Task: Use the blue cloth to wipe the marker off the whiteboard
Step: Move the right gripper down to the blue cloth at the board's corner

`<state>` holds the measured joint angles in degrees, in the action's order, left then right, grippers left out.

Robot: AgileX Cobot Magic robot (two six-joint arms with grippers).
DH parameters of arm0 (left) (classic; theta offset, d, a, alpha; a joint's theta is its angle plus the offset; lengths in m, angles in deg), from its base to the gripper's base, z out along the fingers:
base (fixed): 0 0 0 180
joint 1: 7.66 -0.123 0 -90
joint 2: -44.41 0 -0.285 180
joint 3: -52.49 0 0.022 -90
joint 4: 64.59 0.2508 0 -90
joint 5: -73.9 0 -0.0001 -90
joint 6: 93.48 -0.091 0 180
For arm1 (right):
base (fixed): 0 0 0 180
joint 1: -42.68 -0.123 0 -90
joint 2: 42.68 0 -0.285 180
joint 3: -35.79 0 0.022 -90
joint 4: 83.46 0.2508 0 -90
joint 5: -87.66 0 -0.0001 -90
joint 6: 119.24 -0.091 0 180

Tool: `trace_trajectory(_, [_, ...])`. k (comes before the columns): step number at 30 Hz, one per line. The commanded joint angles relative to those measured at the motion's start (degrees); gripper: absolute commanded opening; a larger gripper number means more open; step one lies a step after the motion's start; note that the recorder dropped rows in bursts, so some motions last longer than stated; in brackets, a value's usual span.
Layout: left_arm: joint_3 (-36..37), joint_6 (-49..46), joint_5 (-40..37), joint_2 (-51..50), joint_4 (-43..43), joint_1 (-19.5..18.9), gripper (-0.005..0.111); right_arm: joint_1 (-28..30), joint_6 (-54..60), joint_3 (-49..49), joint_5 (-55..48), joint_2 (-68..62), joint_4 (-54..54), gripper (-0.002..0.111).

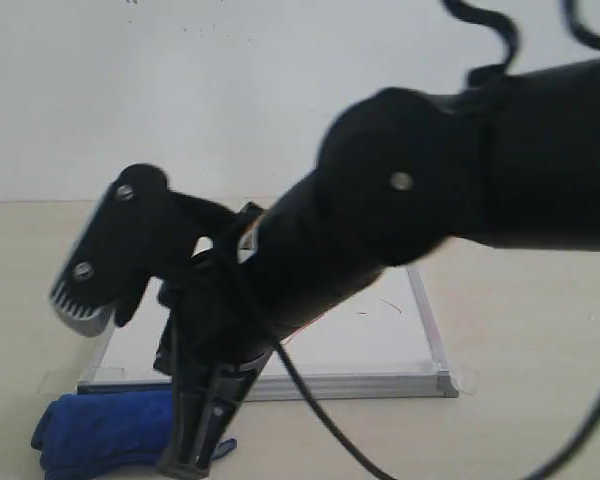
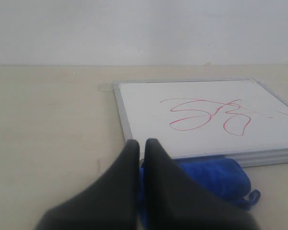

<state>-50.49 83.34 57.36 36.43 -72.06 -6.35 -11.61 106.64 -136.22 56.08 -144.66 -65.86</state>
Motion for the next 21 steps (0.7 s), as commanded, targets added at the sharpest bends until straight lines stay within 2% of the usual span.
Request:
trace_trajectory(1, [0.2, -0.3, 0.2, 0.2, 0.0, -0.1, 0.004, -0.2, 3.2, -10.6, -12.8, -7.4, -0.6, 0.000])
trace_trajectory(9, [0.2, -0.3, 0.2, 0.2, 0.0, -0.1, 0.004, -0.2, 4.1, -25.3, -23.7, -18.3, -10.1, 0.000])
trace_trajectory(17, [0.2, -0.3, 0.2, 0.2, 0.0, -0.1, 0.004, -0.7, -2.6, -34.0, -20.5, -26.5, -12.0, 0.000])
trace_trajectory(20, [0.2, -0.3, 0.2, 0.2, 0.0, -0.1, 0.004, -1.7, -3.4, -34.5, -19.9, -27.5, -13.1, 0.006])
trace_trajectory(21, [0.2, -0.3, 0.2, 0.2, 0.0, -0.1, 0.004, -2.2, -3.4, -34.5, -19.7, -27.8, -13.1, 0.013])
